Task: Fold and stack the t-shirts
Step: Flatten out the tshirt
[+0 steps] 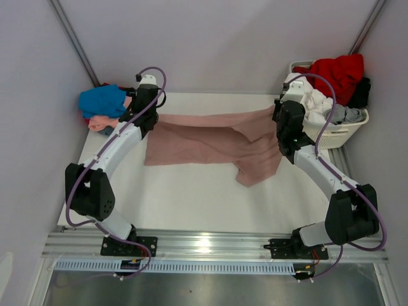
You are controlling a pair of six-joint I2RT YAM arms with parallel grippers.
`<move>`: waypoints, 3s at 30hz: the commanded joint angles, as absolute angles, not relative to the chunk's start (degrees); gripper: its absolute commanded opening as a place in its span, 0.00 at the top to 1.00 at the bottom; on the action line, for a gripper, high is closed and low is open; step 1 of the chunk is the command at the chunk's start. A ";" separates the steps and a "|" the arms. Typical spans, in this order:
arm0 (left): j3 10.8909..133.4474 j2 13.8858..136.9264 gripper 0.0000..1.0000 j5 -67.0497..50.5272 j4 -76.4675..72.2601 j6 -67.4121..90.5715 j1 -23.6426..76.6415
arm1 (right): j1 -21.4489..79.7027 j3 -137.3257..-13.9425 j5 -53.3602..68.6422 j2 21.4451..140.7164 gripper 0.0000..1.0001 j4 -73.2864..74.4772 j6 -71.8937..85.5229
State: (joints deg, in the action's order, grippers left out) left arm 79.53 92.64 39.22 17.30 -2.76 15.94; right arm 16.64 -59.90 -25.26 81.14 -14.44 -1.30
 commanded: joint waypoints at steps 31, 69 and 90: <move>71.09 37.04 0.99 8.18 13.00 -10.10 18.81 | 16.70 -72.59 -12.31 41.59 1.00 -1.15 -4.40; 90.35 106.52 0.99 34.37 20.48 7.65 10.28 | 7.82 -63.54 -18.72 103.18 1.00 -26.54 9.59; 69.09 80.35 0.99 20.14 2.81 -4.83 11.95 | 8.17 -65.66 -13.27 89.92 1.00 -25.40 0.26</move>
